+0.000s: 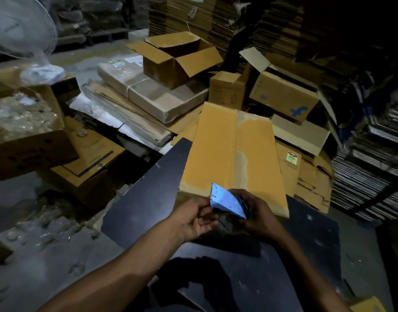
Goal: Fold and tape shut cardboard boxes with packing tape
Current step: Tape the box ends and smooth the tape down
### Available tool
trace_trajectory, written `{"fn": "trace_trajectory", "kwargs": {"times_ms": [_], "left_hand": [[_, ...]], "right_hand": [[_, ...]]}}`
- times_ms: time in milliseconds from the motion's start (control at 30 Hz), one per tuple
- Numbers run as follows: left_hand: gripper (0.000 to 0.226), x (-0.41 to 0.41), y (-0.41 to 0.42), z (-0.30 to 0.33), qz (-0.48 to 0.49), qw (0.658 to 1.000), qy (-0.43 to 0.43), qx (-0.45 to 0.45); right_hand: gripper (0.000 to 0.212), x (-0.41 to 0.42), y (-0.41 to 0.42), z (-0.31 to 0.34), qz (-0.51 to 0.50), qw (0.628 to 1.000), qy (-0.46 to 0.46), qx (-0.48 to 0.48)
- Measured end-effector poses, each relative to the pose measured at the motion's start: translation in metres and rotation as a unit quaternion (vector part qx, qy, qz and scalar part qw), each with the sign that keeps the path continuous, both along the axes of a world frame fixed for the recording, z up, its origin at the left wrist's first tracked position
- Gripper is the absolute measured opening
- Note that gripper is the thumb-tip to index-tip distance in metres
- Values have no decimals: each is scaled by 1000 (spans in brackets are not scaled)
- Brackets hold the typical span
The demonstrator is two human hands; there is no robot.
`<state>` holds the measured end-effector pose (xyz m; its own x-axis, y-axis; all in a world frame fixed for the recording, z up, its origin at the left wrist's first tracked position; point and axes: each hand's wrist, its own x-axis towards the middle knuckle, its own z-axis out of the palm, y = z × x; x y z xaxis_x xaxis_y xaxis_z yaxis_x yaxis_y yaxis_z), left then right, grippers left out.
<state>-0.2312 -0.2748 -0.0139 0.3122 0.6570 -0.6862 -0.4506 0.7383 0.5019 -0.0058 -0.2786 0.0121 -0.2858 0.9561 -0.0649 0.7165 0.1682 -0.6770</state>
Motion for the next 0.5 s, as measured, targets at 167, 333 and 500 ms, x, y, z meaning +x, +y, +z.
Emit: {"fn": "trace_trajectory", "kwargs": {"times_ms": [167, 333, 500], "left_hand": [[17, -10, 23, -10, 57, 981, 160, 88], [18, -42, 46, -25, 109, 956, 233, 139], [11, -91, 64, -52, 158, 958, 219, 101]], "right_hand": [[75, -12, 17, 8, 26, 995, -75, 52], [83, -32, 33, 30, 96, 961, -240, 100], [94, -36, 52, 57, 164, 931, -319, 67]]}}
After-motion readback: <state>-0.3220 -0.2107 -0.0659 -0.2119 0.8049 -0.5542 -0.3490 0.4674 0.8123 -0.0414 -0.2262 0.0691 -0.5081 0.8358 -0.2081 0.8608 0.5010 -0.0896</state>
